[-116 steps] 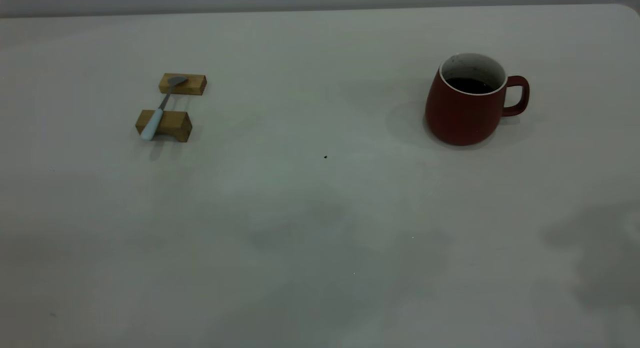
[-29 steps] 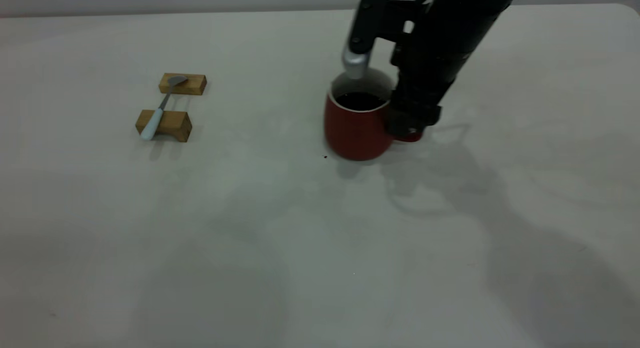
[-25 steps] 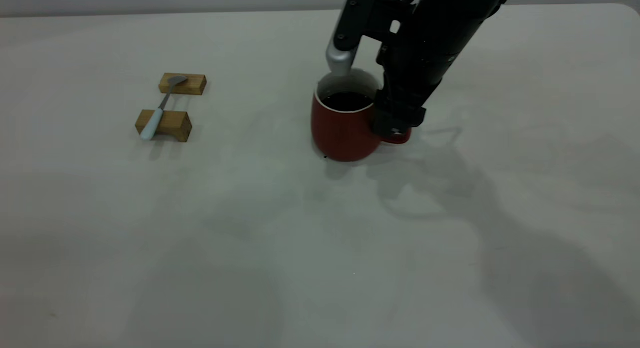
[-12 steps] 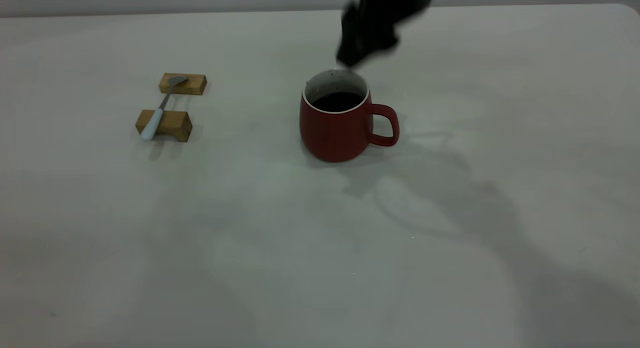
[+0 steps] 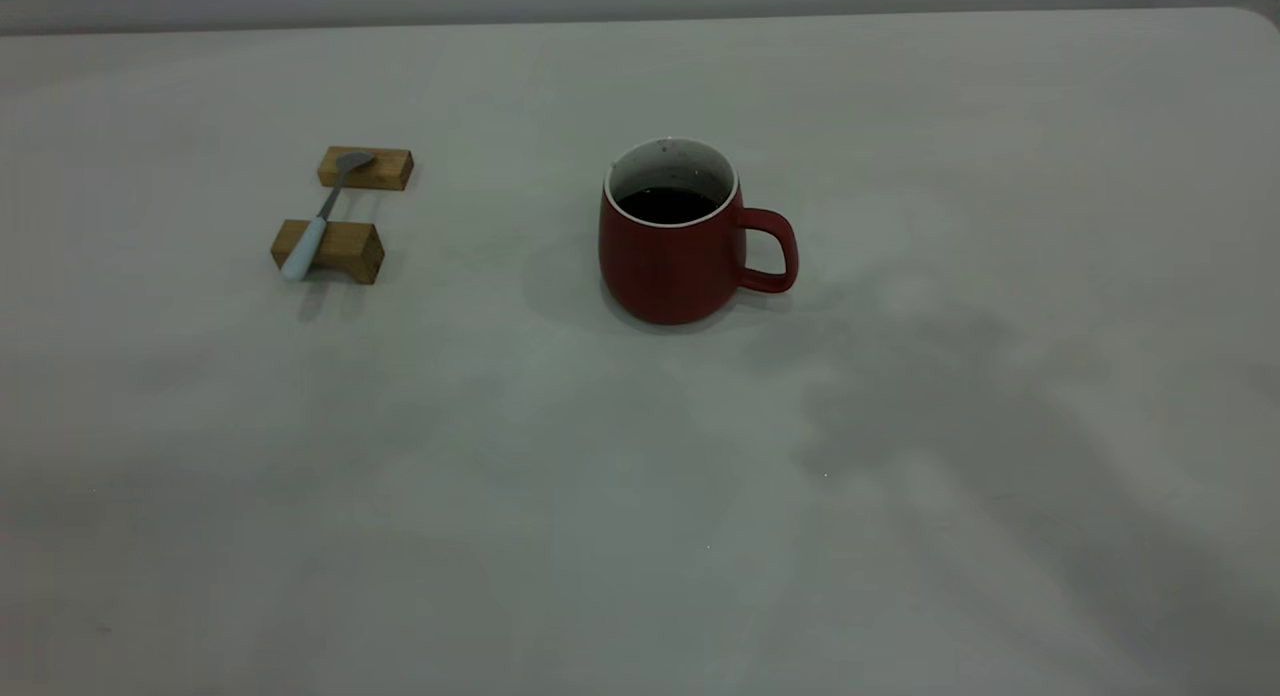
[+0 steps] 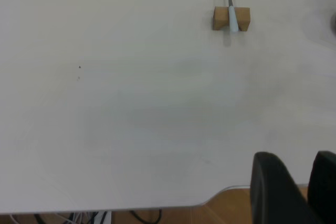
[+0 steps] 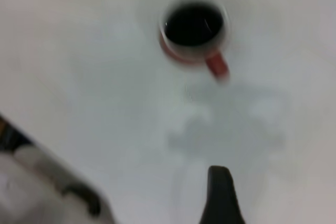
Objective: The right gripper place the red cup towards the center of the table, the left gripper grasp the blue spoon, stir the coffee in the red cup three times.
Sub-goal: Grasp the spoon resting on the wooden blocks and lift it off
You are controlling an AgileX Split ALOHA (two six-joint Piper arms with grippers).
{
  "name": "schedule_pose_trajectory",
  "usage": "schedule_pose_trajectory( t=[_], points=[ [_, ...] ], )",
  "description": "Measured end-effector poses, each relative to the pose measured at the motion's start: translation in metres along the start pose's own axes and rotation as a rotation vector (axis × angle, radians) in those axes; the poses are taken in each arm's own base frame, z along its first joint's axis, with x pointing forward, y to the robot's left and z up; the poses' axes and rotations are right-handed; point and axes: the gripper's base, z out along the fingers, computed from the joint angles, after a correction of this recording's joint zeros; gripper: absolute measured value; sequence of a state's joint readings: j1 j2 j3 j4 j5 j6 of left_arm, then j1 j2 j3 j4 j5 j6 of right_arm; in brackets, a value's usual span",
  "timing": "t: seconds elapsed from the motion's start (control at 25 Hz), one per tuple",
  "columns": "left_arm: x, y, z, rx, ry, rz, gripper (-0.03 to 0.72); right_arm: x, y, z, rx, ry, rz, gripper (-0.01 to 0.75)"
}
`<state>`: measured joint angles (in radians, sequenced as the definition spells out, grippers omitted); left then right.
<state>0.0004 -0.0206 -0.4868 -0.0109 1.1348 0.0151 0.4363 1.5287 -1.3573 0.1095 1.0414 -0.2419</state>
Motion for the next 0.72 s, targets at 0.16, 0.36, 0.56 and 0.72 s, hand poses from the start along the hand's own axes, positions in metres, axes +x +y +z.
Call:
schedule_pose_trajectory(
  t=[0.16,0.36,0.56,0.72],
  points=[
    [0.000,0.000,0.000,0.000,0.000,0.000,0.239,0.028,-0.002,-0.047,0.114,0.067,0.169,0.593],
    [0.000,0.000,0.000,0.000,0.000,0.001,0.239,0.068,0.004,-0.079,0.162,0.018,0.173,0.593],
    [0.000,0.000,0.000,0.000,-0.001,0.001,0.239,0.137,0.017,-0.095,0.184,-0.011,0.183,0.593],
    [0.000,0.000,0.000,0.000,-0.001,0.001,0.239,0.202,0.024,-0.100,0.228,-0.106,0.253,0.593]
  ],
)
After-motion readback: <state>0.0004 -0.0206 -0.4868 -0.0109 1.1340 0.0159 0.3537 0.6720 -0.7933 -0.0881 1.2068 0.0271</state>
